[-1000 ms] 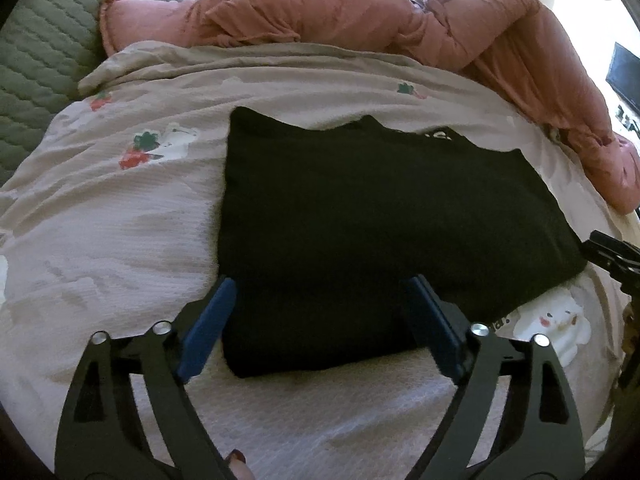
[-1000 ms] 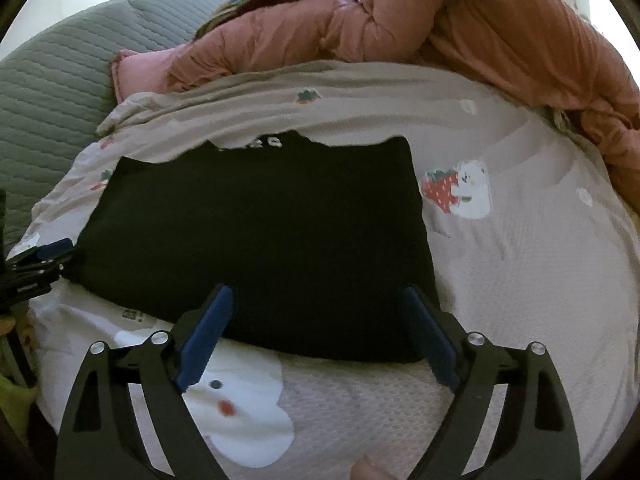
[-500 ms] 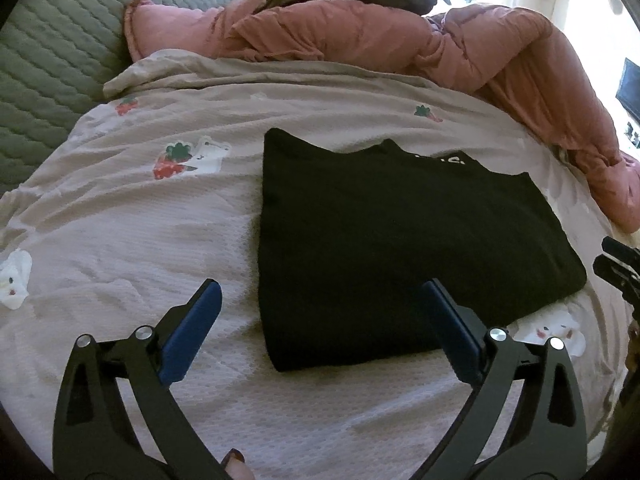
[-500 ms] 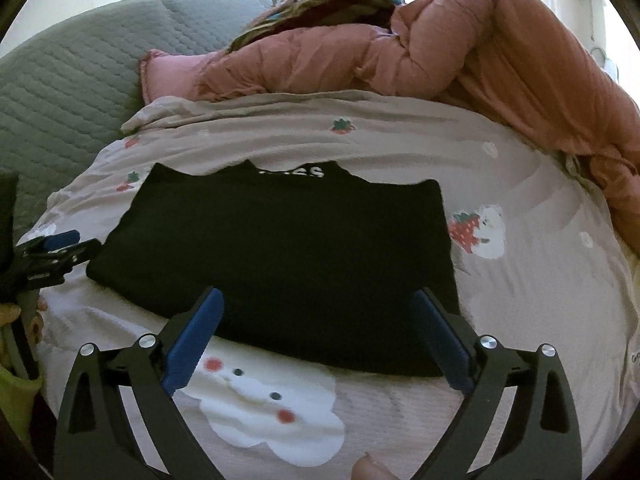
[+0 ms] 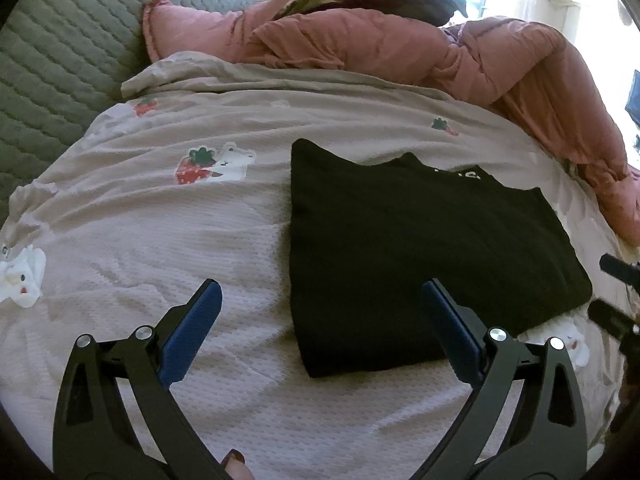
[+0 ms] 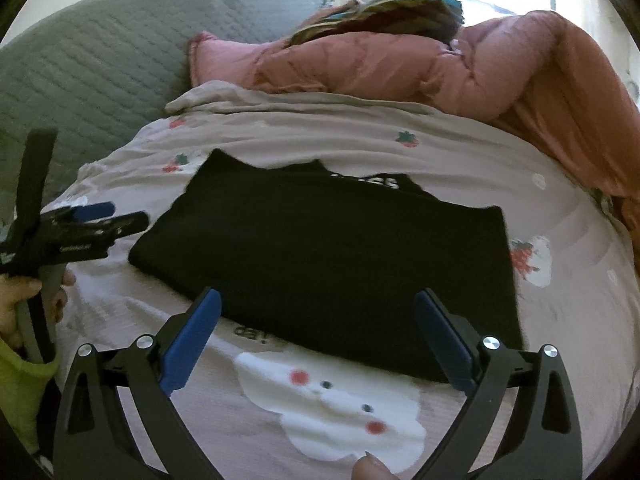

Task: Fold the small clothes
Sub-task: 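Move both grippers onto the folded black shirt's edge and close on it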

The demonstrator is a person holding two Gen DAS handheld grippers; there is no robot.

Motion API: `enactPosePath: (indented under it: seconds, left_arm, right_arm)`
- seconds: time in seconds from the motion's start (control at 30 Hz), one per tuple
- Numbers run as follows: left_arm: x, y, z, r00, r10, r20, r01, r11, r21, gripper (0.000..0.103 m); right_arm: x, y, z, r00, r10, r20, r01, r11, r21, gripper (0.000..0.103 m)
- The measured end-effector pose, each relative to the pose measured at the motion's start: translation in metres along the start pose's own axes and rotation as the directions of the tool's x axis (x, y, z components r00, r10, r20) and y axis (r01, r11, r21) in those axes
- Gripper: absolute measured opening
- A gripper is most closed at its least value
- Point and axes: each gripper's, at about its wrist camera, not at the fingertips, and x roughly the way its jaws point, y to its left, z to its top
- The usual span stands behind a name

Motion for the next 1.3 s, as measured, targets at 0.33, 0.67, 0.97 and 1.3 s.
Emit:
enactPosePath:
  seconds: [0.33, 0.67, 0.97, 1.3]
  left_arm:
    - [0.004, 0.024, 0.005, 1.000, 0.026, 0.005, -0.026, 0.998, -0.060, 0.093]
    - [0.012, 0.044, 0.010, 0.998, 0.061, -0.011, -0.062, 0.992, -0.107, 0.093]
    - [0.016, 0.054, 0.027, 0.993, 0.119, -0.012, -0.120, 0.986, -0.114, 0.093]
    - [0.029, 0.058, 0.057, 0.987, 0.160, -0.028, -0.162, 0.980, -0.114, 0.093]
  right_arm:
    - [0.024, 0.046, 0.006, 0.999, 0.037, -0.021, -0.039, 0.994, -0.100, 0.098]
    - [0.052, 0.085, 0.010, 0.997, 0.055, -0.052, -0.064, 0.976, -0.207, 0.098]
    - [0.075, 0.104, 0.008, 0.994, 0.057, -0.089, -0.078, 0.965, -0.252, 0.098]
    - [0.100, 0.117, 0.000, 0.994, -0.041, -0.101, 0.003, 0.937, -0.349, 0.098]
